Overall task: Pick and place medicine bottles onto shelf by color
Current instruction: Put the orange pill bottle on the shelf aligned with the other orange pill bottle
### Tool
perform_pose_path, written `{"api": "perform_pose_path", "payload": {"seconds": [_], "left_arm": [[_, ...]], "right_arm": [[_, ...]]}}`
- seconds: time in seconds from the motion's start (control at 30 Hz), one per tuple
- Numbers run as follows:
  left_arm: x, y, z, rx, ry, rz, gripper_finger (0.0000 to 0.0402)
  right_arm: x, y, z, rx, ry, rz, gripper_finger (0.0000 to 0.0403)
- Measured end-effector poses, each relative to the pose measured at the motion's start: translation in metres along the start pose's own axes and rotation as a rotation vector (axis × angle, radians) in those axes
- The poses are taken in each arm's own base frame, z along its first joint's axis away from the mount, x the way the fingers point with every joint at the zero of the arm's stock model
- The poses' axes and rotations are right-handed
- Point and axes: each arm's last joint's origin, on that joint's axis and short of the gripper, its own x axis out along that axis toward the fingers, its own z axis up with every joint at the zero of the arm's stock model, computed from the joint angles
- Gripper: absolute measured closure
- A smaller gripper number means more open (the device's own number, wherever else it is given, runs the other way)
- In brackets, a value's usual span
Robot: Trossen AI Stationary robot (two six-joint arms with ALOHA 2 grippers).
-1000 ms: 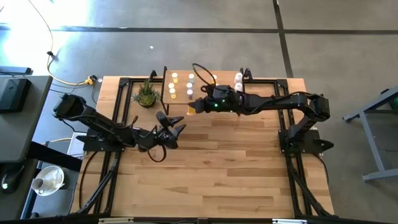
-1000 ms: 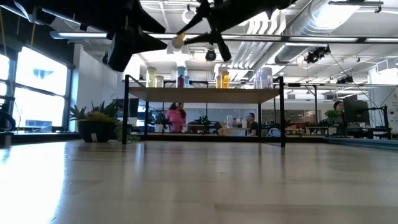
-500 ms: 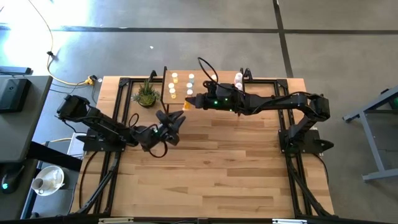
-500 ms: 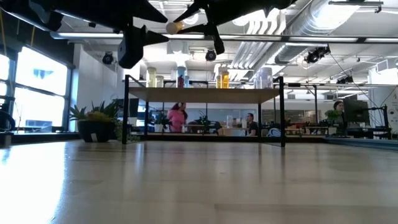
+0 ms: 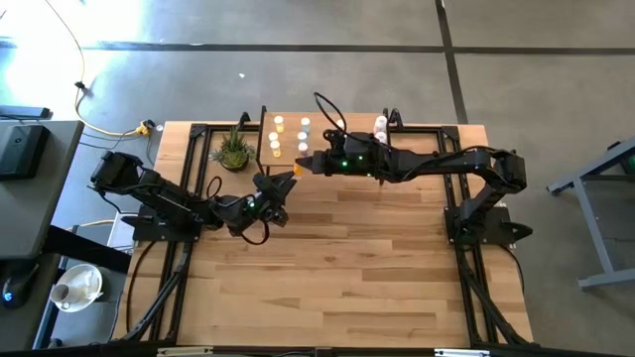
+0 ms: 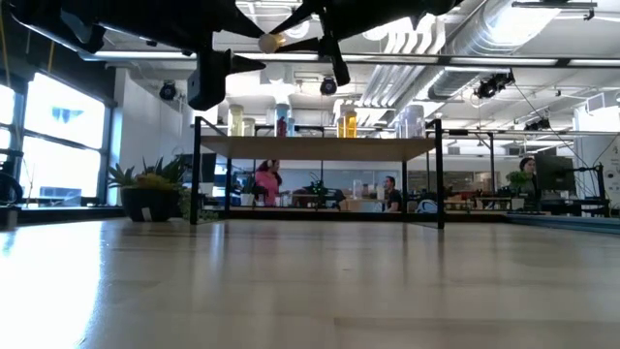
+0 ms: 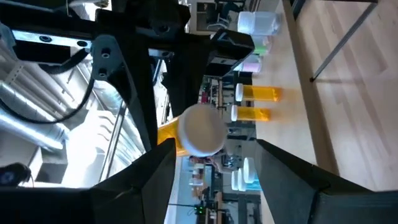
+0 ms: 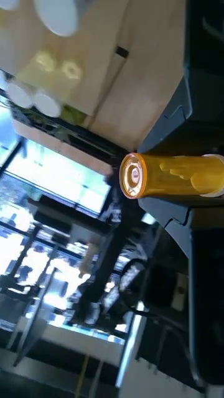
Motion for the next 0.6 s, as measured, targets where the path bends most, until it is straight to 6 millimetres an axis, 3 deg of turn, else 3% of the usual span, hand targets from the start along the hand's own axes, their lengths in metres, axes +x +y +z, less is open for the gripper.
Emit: {"api": "perform_pose_path", "payload": {"seconds": [0.4, 0.6], "left_arm": [[-0.005, 0.000, 0.009, 0.026, -0.220, 0.009, 0.0197], [-0.005, 0.000, 0.010, 0.121, -0.250, 0.019, 0.0197]], "right_arm": [[-0.001, -0.002, -0.009, 0.013, 0.193, 0.040, 0.0331], [-0.002, 0.000, -0.018, 0.011, 0.277, 0.050, 0.0331]]}}
